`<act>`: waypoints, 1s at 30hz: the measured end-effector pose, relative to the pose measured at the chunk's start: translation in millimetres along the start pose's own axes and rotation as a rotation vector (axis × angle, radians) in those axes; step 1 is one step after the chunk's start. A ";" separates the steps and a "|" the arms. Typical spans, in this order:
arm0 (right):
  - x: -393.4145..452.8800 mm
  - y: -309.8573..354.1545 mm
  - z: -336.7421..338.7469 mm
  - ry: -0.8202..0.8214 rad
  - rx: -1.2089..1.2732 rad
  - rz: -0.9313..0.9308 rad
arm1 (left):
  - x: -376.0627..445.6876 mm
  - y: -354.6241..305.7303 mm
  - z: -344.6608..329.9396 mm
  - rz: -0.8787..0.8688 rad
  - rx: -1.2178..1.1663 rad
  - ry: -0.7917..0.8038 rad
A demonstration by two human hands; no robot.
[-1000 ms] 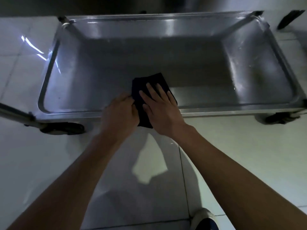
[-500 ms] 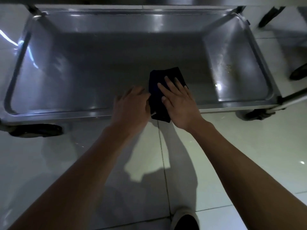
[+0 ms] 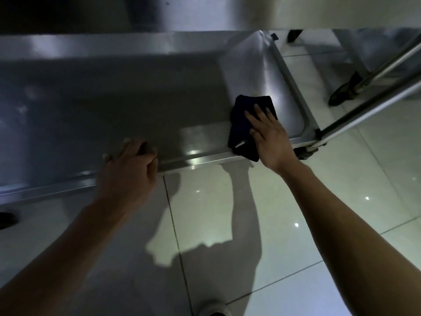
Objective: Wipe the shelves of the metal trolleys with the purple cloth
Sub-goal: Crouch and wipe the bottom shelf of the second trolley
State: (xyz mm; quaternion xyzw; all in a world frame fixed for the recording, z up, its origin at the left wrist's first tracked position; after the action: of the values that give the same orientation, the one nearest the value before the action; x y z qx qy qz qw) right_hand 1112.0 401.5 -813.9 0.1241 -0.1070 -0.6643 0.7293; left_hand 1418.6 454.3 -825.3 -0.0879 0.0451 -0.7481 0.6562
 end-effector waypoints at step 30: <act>76.5 149.1 -83.1 0.064 -0.040 0.091 | -0.6 107.6 20.0 0.179 -0.043 0.128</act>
State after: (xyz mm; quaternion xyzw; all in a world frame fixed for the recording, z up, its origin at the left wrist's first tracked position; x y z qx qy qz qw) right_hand 1286.3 341.6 -845.0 0.1259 -0.0758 -0.6282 0.7640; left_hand 1527.3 441.4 -825.4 -0.0498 0.1107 -0.6896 0.7140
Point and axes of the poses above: each hand's wrist, its own x-axis towards the middle knuckle, its own z-axis out of the back of the hand, y = z × x, the point moved 8 cm from there along x, towards the middle knuckle, and after that the axes turned 2 degrees about -y, right-handed, at the moved point
